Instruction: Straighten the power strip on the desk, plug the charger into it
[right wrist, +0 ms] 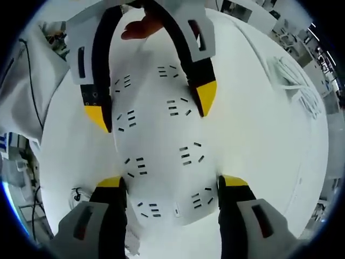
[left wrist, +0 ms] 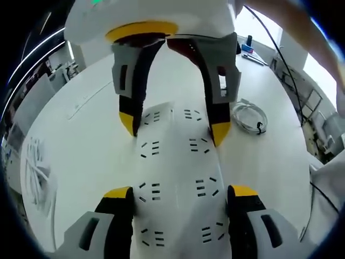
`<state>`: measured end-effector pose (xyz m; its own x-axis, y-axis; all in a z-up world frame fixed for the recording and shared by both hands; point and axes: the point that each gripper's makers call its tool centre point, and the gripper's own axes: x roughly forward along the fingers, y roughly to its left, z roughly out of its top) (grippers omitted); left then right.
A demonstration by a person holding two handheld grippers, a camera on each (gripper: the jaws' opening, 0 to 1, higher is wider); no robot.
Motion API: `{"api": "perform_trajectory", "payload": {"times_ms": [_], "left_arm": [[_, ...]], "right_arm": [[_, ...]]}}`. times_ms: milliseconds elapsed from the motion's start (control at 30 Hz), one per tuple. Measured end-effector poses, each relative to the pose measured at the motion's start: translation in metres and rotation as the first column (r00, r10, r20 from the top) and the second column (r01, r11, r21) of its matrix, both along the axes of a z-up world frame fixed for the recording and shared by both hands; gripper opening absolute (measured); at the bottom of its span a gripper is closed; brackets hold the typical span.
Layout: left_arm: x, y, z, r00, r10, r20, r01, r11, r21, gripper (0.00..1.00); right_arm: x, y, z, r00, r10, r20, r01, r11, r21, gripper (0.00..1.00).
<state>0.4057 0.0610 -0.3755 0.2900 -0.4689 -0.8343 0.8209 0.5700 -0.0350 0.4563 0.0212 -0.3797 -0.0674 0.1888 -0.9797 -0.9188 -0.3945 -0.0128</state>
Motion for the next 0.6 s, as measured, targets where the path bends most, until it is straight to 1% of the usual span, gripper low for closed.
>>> {"api": "perform_trajectory", "payload": {"times_ms": [67,167,367,500,600], "left_arm": [[-0.001,0.000,0.000,1.000,-0.008,0.003,0.008,1.000,-0.004,0.72],[-0.002,-0.001,0.000,1.000,-0.018,0.006,0.018,1.000,-0.010,0.72],[-0.002,-0.002,0.000,0.999,-0.046,0.009,0.046,0.999,-0.013,0.72],[-0.003,-0.003,0.000,0.998,-0.063,0.011,0.063,0.998,-0.016,0.72],[-0.004,-0.004,0.001,0.997,-0.081,0.017,0.082,0.996,-0.022,0.72]], "right_arm": [[-0.002,-0.001,0.000,1.000,-0.011,0.003,0.011,1.000,-0.008,0.68],[-0.007,-0.003,0.001,1.000,-0.027,-0.005,0.027,1.000,0.010,0.68],[-0.012,-0.005,0.001,0.998,-0.059,0.000,0.059,0.998,0.005,0.68],[-0.018,-0.008,0.002,0.997,-0.078,-0.004,0.078,0.997,0.017,0.68],[-0.024,-0.009,0.002,0.995,-0.102,0.005,0.102,0.995,-0.004,0.67]]}}
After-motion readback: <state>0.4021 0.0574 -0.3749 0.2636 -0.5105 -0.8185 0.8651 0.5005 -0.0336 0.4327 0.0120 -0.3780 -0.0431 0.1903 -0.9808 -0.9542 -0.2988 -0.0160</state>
